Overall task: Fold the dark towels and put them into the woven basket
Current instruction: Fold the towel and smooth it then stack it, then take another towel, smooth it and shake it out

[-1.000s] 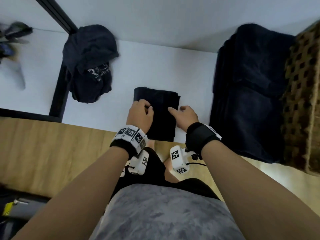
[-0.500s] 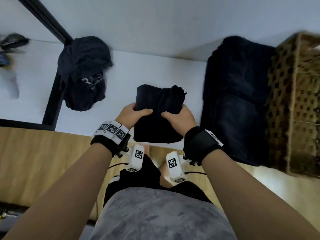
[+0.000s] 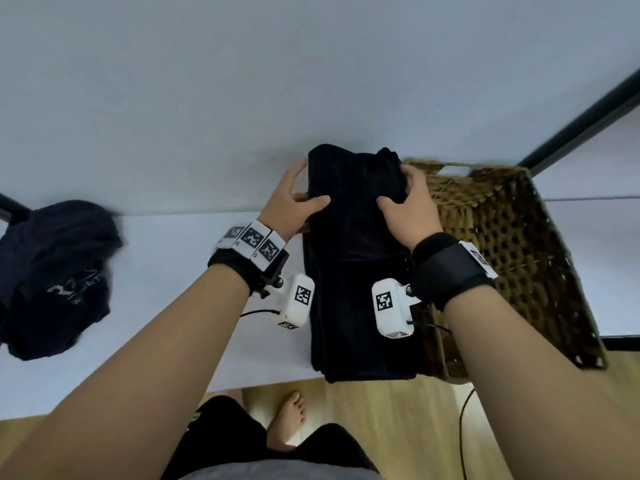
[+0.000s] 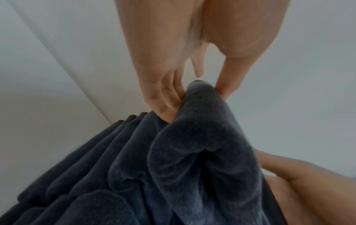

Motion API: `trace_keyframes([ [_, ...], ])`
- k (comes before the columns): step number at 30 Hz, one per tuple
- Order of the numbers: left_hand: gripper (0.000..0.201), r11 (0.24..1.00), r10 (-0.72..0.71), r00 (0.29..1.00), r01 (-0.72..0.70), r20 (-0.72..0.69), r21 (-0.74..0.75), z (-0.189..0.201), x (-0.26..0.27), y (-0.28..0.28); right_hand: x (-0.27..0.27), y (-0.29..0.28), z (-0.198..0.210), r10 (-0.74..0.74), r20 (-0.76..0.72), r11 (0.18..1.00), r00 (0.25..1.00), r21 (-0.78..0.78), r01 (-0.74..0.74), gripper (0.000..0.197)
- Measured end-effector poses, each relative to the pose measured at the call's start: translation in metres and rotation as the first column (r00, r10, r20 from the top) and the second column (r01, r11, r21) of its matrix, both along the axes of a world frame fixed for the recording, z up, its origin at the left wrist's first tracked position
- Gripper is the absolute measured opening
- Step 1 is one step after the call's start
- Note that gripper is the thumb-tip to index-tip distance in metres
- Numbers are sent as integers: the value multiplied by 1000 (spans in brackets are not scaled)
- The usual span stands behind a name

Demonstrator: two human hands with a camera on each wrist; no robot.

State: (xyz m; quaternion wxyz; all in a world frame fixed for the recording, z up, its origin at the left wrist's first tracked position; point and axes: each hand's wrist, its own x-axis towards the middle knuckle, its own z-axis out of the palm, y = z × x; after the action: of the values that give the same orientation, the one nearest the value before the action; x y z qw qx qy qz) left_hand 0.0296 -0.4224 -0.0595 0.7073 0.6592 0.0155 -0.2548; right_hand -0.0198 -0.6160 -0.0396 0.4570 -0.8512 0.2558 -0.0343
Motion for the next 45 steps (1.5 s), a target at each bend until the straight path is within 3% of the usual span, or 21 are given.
trace_keyframes([
  [5, 60, 971, -91, 983, 52, 158, 234, -31, 15, -32, 11, -20, -16, 52, -126, 991, 991, -115, -67, 70],
  [8, 61, 940, -158, 984, 124, 84, 319, -50, 20, -37, 11, -13, -25, 87, -159, 964, 984, -235, -123, 70],
  [11, 64, 921, -190, 980, 159, 54, 356, -55, 24, -34, 6, 2, -35, 167, -188, 908, 968, -353, -225, 57],
  [15, 64, 843, -249, 961, 153, 121, 516, -50, 23, -24, -6, 16, -40, 262, -309, 914, 914, -223, -338, 51],
  [17, 61, 802, -245, 960, 122, 134, 585, -45, 19, -8, -11, 27, -32, 247, -257, 931, 934, -205, -303, 49],
  [20, 53, 800, -164, 983, 87, 77, 593, -38, 7, 42, -15, 61, -13, 230, -81, 948, 970, -208, -242, 42],
  [23, 47, 736, -78, 996, 34, 35, 676, -41, -7, 122, -8, 121, 1, 322, -36, 937, 946, -134, -324, 38],
  [29, 40, 365, 64, 998, -26, 3, 930, -73, -22, 312, 13, 253, -13, 561, -154, 827, 813, 64, -558, 30],
  [32, 36, 267, 135, 989, -100, 65, 959, -89, -39, 371, 14, 294, -30, 623, -236, 781, 746, 136, -609, 27],
  [34, 41, 263, 217, 960, -231, 175, 937, -98, -47, 388, 13, 311, -41, 634, -278, 772, 722, 162, -615, 26],
  [37, 55, 316, 296, 894, -424, 336, 849, -107, -46, 400, 12, 325, -54, 625, -317, 777, 713, 167, -607, 26],
  [42, 23, 408, 113, 925, -377, 363, 831, -96, -33, 408, 5, 335, -55, 608, -365, 788, 705, 169, -592, 25],
  [45, 23, 503, 145, 901, -423, 409, 753, -59, -22, 396, 9, 338, -39, 608, -335, 790, 720, 170, -589, 26],
])
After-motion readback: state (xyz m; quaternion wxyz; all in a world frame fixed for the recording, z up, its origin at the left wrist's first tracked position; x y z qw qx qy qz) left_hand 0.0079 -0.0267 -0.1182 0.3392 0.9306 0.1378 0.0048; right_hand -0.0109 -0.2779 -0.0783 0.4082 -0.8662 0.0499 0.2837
